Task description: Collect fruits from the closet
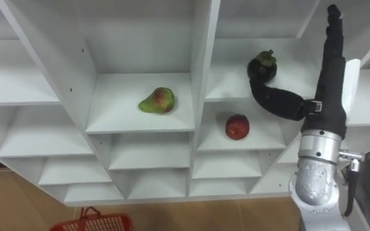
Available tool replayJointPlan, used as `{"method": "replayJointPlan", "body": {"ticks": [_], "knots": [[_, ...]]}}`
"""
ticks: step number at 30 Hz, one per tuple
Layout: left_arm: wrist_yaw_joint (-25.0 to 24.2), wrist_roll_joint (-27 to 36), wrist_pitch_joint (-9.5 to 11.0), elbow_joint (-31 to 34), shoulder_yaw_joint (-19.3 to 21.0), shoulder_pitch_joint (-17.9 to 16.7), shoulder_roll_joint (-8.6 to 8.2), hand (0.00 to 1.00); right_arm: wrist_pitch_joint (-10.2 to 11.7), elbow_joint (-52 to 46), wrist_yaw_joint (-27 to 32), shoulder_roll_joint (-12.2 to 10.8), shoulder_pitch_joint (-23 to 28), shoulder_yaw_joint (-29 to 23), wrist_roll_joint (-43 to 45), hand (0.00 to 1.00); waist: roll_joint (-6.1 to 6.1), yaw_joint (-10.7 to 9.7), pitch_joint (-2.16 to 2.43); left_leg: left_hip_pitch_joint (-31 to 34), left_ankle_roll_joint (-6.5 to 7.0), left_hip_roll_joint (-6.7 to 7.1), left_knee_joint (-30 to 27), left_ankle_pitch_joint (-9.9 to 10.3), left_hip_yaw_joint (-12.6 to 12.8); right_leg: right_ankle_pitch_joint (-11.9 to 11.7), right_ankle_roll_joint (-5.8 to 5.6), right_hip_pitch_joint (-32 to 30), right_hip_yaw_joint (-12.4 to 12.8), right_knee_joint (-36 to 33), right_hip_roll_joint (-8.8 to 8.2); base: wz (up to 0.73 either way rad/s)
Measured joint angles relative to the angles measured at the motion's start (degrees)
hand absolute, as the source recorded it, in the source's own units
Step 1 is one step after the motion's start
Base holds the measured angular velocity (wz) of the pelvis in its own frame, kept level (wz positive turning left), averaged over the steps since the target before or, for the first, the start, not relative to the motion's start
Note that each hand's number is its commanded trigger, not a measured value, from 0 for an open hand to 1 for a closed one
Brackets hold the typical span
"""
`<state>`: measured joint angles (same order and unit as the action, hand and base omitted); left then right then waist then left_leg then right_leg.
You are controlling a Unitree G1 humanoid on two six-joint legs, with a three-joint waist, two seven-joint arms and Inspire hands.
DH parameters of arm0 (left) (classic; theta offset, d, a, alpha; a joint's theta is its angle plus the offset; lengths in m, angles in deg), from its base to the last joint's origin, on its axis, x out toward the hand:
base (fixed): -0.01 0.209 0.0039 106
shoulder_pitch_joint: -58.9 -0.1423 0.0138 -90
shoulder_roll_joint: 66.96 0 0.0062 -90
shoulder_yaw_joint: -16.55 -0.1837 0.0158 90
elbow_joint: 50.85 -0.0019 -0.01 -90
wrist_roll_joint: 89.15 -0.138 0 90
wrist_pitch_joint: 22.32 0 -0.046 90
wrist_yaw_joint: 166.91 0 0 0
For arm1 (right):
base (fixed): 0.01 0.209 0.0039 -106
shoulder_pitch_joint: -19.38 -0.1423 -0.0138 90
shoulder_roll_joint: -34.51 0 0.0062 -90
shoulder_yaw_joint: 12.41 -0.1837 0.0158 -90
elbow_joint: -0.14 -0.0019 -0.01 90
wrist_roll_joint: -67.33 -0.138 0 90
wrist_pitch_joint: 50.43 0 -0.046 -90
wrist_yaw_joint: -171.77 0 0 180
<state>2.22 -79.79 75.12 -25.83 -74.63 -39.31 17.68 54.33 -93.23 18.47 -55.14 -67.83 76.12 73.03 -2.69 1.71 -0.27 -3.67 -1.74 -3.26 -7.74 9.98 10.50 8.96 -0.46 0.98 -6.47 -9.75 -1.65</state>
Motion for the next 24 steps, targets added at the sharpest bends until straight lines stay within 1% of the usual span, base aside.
{"method": "replayJointPlan", "body": {"ticks": [2,4,5,6,7,10,11,16,20,23,24], "knots": [[0.13,0.01,-0.04,-0.02,0.00,0.03,0.00,1.00,-0.02,0.01,0.15,0.84,-0.91,-0.11,-0.45,0.00,-0.03,0.01,-0.02,0.00,0.00,0.00,0.00,0.00,-0.03,0.00,0.00,-0.01,-0.02,0.00,0.00,0.00],[0.14,-0.09,-0.33,-0.02,0.09,0.32,0.00,1.00,-0.75,0.01,0.11,1.75,-2.38,-0.11,-0.40,0.00,-0.10,0.00,-0.05,0.13,0.00,0.00,0.00,0.00,-0.03,0.00,0.00,-0.14,-0.01,0.00,0.00,0.00],[0.11,-0.13,-0.86,-0.02,0.41,0.50,0.00,1.00,-1.35,0.01,0.07,2.39,-3.44,-0.11,-0.43,0.00,-0.19,0.01,-0.03,0.24,0.00,0.00,0.00,0.00,-0.02,0.00,0.00,-0.23,-0.02,0.00,0.01,0.00],[0.10,-0.10,-1.09,-0.02,0.63,0.73,0.01,1.00,-2.31,0.01,0.07,2.56,-3.95,-0.14,-0.57,0.00,-0.31,0.02,0.03,0.25,0.00,0.00,0.00,0.00,-0.02,0.00,0.00,-0.24,-0.03,0.00,0.02,0.00],[0.08,-0.11,-1.15,-0.03,0.76,0.58,0.01,1.00,-2.42,0.01,0.02,2.57,-3.97,-0.17,-0.57,0.00,-0.38,0.03,0.04,0.28,0.00,0.00,0.00,0.00,-0.02,0.00,0.00,-0.24,-0.06,0.00,0.00,0.00],[0.09,-0.12,-1.37,-0.02,1.12,0.40,0.11,1.00,-3.15,0.01,-0.25,2.57,-4.23,-0.19,-0.60,0.00,-0.74,0.11,0.28,0.61,0.00,0.01,0.00,-0.01,-0.17,0.00,0.00,-0.44,-0.20,0.00,-0.01,0.00],[0.10,-0.14,-1.53,-0.01,1.21,0.40,0.11,1.00,-3.66,0.01,-0.67,2.57,-4.62,-0.21,-0.71,0.00,-0.82,0.11,0.32,0.78,0.00,0.01,-0.01,-0.01,-0.20,0.00,0.00,-0.56,-0.24,-0.01,-0.01,0.00],[0.11,-0.30,-2.17,0.00,1.15,0.61,0.26,1.00,-4.69,0.01,-3.51,2.57,-6.25,-0.41,-1.19,0.00,-0.87,-0.19,0.33,1.01,0.00,0.00,-0.02,-0.02,-0.94,-0.03,0.03,-0.55,-1.06,-0.07,-0.07,0.07],[0.18,-0.24,-2.49,0.00,0.96,0.87,0.27,1.00,-5.02,0.58,-5.08,2.59,-6.28,-0.40,-1.79,0.00,-0.87,0.05,0.25,0.83,-0.01,-0.01,-0.02,-0.02,-1.19,-0.03,0.04,-0.17,-1.47,-0.05,-0.12,0.04],[0.30,-0.18,-2.90,0.88,0.96,0.80,0.27,1.00,-6.20,1.22,-6.66,2.58,-6.28,-0.36,-2.02,0.00,-0.94,0.20,-0.11,0.65,-0.01,0.01,-0.03,-0.02,-1.24,-0.03,0.04,0.01,-1.48,-0.05,-0.14,0.00],[0.32,-0.10,-3.10,1.38,0.95,0.64,0.26,1.00,-6.20,1.85,-7.01,2.58,-6.28,-0.33,-2.14,0.00,-0.95,0.22,-0.15,0.67,-0.01,0.01,-0.05,-0.02,-1.24,-0.03,0.04,-0.01,-1.47,-0.05,-0.14,0.00]]}}
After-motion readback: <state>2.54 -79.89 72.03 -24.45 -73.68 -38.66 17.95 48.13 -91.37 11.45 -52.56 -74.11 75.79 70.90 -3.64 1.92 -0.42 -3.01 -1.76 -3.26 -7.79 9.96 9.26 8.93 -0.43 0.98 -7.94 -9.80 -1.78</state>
